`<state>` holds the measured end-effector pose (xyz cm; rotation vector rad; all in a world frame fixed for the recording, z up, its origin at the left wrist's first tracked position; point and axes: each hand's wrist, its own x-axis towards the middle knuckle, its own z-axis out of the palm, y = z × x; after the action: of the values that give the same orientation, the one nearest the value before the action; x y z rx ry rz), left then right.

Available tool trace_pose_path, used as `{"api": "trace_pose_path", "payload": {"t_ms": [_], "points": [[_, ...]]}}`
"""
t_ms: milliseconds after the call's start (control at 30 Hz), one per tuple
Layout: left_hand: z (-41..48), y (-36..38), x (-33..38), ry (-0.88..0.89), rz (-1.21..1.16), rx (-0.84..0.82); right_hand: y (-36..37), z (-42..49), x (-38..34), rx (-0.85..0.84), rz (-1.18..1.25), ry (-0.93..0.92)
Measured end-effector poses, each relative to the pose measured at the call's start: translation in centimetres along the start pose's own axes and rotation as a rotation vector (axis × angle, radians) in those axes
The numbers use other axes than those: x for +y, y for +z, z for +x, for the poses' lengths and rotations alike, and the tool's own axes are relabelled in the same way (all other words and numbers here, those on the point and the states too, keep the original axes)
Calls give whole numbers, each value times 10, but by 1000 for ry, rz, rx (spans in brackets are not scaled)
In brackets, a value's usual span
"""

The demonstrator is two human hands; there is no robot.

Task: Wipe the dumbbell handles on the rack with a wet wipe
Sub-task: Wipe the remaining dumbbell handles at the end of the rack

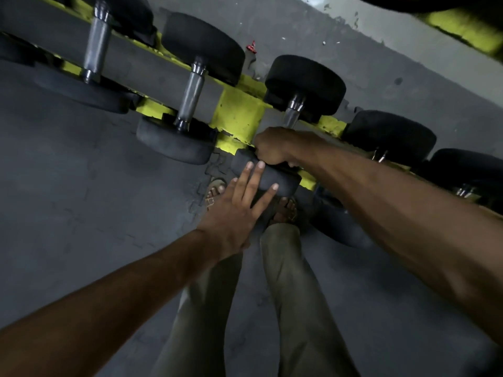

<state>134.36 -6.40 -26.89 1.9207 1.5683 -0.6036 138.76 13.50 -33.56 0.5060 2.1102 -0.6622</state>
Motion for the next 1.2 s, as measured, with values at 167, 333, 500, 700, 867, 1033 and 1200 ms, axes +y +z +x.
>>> {"api": "trace_pose_path", "payload": {"t_ms": [167,333,500,700,867,1033,1200], "points": [[-1,-4,6,-25,5,-16,17,-30,35,344,4,-259],[-1,-5,10,-43,26,-12,80,-54,61,686,174,-245],[3,3,17,-60,41,15,104,-33,54,818,1003,144],[4,-2,20,-80,38,10,95,-17,32,682,1496,319],[2,-7,21,-84,16,-13,78,-24,28,460,1675,313],[3,1,19,-70,29,29,33,0,48,698,2278,217],[3,1,18,-52,30,44,58,-12,22,644,1838,421]]}}
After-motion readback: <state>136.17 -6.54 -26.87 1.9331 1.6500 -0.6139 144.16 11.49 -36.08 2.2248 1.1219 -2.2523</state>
